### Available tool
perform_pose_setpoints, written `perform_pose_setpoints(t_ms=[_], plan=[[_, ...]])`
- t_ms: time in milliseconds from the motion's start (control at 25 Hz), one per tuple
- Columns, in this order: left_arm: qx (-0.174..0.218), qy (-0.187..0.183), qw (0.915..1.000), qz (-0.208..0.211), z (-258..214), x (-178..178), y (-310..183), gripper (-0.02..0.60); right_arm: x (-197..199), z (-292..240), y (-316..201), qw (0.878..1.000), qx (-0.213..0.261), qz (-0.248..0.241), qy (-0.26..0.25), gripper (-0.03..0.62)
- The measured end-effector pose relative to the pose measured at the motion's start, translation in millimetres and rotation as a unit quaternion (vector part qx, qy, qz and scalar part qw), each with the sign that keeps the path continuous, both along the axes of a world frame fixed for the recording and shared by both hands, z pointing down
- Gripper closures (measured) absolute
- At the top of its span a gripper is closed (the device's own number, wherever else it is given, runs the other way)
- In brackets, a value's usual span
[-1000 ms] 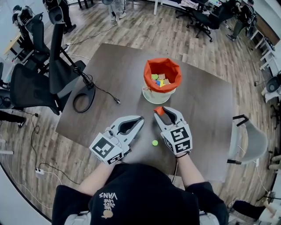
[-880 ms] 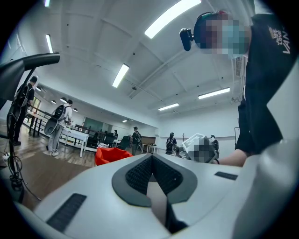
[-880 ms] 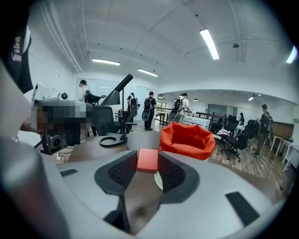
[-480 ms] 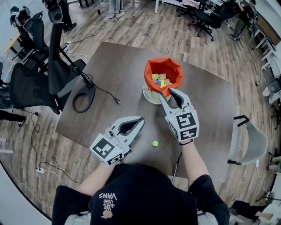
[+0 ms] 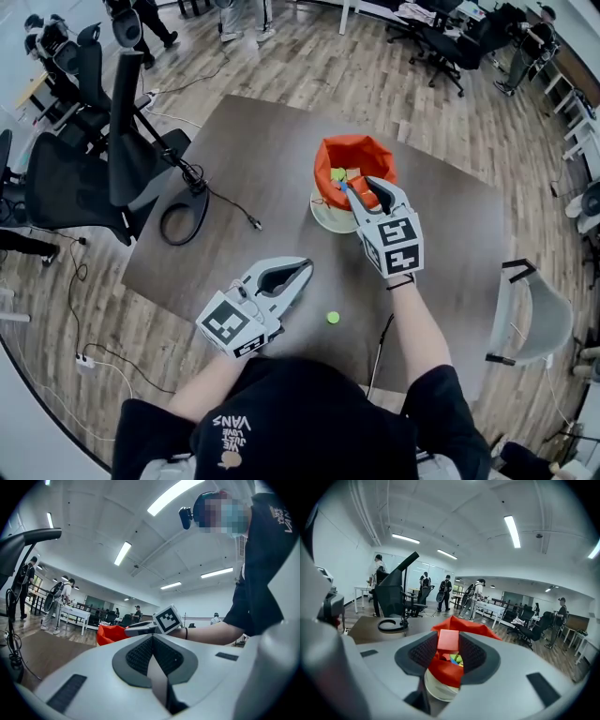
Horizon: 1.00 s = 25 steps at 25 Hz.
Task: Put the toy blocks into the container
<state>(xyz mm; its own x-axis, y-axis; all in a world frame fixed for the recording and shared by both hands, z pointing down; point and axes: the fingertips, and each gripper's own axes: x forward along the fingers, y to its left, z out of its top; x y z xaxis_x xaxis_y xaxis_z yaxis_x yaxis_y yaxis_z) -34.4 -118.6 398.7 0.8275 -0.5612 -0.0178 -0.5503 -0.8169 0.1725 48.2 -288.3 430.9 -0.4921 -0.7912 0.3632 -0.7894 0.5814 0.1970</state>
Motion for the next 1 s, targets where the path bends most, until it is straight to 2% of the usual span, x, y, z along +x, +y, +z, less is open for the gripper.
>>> perform_pose_setpoints(t_ms=[400,1000], plan=[[-0.003,-0.006,1.0,-0.007,2.6,-2.7,-1.7,0.571,2.5,45.0,-24.3,0.998,-0.06,0.019,0.005,0.439],[-0.001,-0.003,1.0,-0.005,1.9,-4.5,-0.2,0.571,6.0,34.9,-14.0,0.999,-0.038,0.029,-0.006,0.437]])
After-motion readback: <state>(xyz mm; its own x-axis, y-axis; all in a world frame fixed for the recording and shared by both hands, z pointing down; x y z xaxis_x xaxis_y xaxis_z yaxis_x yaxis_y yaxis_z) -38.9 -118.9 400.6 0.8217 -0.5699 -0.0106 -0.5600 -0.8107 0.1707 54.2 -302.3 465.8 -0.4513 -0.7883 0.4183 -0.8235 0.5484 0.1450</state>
